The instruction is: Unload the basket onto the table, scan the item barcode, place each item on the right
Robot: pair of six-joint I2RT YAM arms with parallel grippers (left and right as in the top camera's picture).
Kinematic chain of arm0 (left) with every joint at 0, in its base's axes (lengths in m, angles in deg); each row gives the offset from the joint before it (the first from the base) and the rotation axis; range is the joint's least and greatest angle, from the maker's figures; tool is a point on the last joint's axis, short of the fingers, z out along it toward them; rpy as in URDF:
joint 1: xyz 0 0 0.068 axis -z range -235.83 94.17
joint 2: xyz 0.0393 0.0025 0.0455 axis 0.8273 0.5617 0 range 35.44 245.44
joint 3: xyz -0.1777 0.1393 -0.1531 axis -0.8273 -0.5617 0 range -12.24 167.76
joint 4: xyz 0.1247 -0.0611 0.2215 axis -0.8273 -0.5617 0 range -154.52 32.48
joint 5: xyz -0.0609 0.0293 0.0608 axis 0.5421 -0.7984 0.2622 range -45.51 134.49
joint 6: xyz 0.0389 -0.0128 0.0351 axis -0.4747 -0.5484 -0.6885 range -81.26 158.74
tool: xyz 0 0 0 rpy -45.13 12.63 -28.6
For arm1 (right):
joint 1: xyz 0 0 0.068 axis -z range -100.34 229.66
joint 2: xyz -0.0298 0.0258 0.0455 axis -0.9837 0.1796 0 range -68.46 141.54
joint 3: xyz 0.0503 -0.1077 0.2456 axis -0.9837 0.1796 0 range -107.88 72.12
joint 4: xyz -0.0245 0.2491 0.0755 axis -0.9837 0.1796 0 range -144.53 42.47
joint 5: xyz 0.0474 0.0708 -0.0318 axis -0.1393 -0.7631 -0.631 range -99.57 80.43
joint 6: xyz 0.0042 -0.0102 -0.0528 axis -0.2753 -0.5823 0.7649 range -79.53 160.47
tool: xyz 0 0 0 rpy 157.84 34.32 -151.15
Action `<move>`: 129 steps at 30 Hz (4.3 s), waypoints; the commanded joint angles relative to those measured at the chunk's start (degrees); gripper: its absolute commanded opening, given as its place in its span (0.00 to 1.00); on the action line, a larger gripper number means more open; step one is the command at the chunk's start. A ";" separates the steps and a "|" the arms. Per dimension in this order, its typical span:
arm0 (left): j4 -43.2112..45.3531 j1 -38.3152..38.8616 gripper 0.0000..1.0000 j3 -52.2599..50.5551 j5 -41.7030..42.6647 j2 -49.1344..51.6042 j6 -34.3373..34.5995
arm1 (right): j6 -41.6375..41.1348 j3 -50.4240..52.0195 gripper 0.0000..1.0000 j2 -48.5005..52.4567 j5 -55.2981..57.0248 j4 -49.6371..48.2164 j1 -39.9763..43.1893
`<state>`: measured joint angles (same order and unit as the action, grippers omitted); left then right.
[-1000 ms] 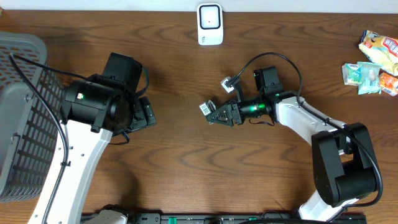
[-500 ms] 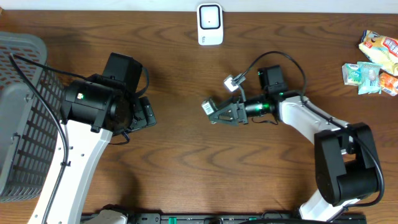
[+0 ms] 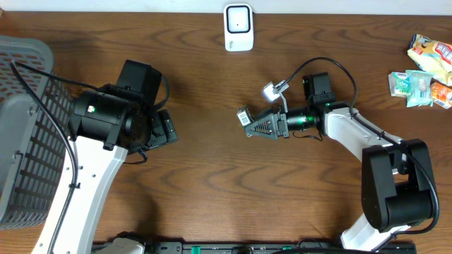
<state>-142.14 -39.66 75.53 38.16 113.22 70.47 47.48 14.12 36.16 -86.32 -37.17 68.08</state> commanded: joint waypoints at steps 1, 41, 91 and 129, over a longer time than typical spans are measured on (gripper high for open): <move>-0.17 -0.24 0.98 0.26 -0.15 -0.31 0.52 | 1.44 -0.02 0.49 -0.42 -2.47 0.20 -0.13; -0.17 -0.24 0.98 0.26 -0.15 -0.31 0.52 | 0.39 0.00 0.45 -0.42 15.87 3.52 -2.10; -0.15 -0.24 0.97 0.26 -0.15 -0.31 0.52 | -10.23 -2.75 0.54 -0.46 98.84 9.03 -25.66; -0.15 -0.24 0.98 0.26 -0.15 -0.31 0.52 | -12.76 -1.03 0.63 0.09 104.45 10.03 -26.14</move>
<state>-142.14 -39.66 75.53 38.16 113.22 70.47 36.05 12.68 36.16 21.82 -27.11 42.07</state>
